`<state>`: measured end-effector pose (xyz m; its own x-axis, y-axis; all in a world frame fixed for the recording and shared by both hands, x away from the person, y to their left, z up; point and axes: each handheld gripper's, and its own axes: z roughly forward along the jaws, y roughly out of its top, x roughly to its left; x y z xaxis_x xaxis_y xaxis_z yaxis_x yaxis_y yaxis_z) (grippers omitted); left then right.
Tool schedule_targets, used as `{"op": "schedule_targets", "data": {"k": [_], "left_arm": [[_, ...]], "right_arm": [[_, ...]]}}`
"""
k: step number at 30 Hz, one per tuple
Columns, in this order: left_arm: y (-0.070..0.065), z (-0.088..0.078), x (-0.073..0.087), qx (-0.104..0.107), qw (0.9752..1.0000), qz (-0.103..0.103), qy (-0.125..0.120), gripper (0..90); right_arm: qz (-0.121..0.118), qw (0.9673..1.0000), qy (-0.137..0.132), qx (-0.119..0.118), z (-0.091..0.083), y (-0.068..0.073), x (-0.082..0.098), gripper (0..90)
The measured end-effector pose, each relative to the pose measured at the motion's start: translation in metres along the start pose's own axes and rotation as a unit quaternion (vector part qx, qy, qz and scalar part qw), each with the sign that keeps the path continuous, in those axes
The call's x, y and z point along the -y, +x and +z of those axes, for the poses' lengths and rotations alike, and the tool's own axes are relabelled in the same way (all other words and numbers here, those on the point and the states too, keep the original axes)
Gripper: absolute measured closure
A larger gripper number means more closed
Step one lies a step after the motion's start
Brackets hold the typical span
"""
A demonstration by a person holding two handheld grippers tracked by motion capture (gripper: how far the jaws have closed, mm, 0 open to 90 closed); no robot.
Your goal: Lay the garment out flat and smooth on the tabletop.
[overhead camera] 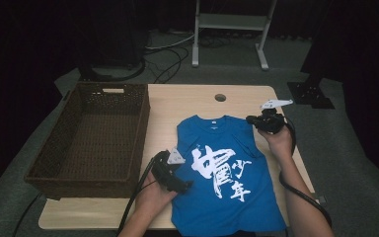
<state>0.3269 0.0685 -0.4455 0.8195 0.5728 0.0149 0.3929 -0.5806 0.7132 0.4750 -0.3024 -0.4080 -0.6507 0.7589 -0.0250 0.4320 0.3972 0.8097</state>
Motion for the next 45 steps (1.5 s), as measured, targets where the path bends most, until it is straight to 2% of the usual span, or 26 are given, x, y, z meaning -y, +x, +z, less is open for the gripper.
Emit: {"op": "schedule_targets", "data": {"k": [8, 15, 20, 22, 25, 33, 45], "left_arm": [[0.000, 0.000, 0.000, 0.000, 1.0000, -0.001, 0.000, 0.0], [0.000, 0.000, 0.000, 0.000, 1.0000, 0.000, 0.000, 0.0], [0.000, 0.000, 0.000, 0.000, 1.0000, -0.001, 0.000, 0.0], [0.000, 0.000, 0.000, 0.000, 1.0000, -0.001, 0.000, 0.0], [0.000, 0.000, 0.000, 0.000, 1.0000, -0.001, 0.000, 0.0], [0.000, 0.000, 0.000, 0.000, 1.0000, 0.000, 0.000, 0.0], [0.000, 0.000, 0.000, 0.000, 1.0000, -0.001, 0.000, 0.0]], "right_arm": [[-0.025, 0.9990, 0.020, -0.030, 0.012, 0.028, 0.005, 83.2], [-0.038, 0.9973, 0.039, -0.049, 0.027, 0.041, 0.005, 82.1], [-0.043, 0.9963, 0.058, -0.047, 0.034, 0.047, 0.008, 80.0], [-0.041, 0.9967, 0.053, -0.047, 0.035, 0.047, 0.010, 80.3], [-0.040, 0.9974, 0.047, -0.037, 0.034, 0.047, 0.012, 87.0], [-0.034, 0.9982, 0.038, -0.031, 0.030, 0.048, 0.012, 88.0], [-0.019, 0.9997, 0.007, -0.010, -0.001, 0.030, 0.004, 88.1]]}}
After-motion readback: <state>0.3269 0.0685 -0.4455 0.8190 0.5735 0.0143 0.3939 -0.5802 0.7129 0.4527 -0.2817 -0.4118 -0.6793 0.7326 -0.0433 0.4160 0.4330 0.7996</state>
